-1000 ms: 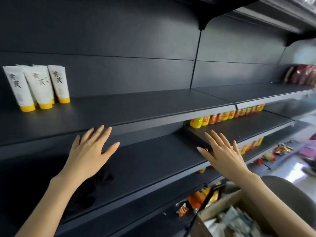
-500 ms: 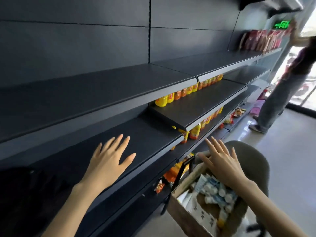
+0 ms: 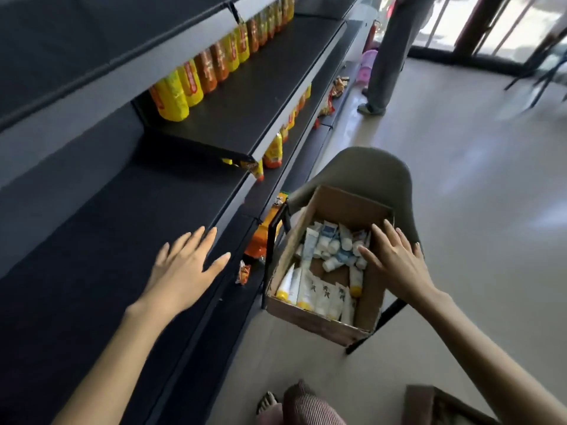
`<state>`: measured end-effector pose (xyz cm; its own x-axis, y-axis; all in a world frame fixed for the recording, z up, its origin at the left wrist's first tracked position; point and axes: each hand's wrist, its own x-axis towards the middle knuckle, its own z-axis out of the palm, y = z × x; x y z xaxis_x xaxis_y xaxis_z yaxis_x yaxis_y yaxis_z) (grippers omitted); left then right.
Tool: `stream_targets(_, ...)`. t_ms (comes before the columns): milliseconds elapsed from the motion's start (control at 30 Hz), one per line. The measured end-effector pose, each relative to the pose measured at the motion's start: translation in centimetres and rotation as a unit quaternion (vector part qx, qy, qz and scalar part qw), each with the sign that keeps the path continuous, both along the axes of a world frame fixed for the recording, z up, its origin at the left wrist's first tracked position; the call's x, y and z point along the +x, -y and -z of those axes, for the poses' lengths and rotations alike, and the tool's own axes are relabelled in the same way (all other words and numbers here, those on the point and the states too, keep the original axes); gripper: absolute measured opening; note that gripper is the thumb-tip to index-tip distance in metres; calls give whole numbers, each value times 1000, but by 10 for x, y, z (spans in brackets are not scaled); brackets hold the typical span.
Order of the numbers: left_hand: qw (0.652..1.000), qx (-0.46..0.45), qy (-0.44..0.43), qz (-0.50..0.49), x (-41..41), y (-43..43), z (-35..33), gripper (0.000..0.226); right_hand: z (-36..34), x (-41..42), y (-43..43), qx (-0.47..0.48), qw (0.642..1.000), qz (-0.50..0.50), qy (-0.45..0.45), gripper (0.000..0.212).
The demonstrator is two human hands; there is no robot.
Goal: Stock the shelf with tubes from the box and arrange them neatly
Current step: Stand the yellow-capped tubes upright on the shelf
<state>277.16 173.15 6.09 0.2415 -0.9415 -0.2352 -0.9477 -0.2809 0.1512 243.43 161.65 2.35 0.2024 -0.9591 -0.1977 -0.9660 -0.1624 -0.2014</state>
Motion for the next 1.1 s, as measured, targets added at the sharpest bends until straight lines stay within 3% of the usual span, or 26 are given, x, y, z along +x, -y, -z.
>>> stream_targets(233,997,57,-8,51,-22,58,46,67,52,-29,14,26,997,63,21,68)
stream_targets(567,987,119,-33,99,-68,117,132,68,163,-5,38,89,992,61,68,67)
stream_targets(967,980,156,-56,111,-87,126,217,67,299,2,60,211,942,230,121,71)
stream_targets(1100,981,142,-92,93,-91,131,227,69,325,0,91,234,905,307,178,70)
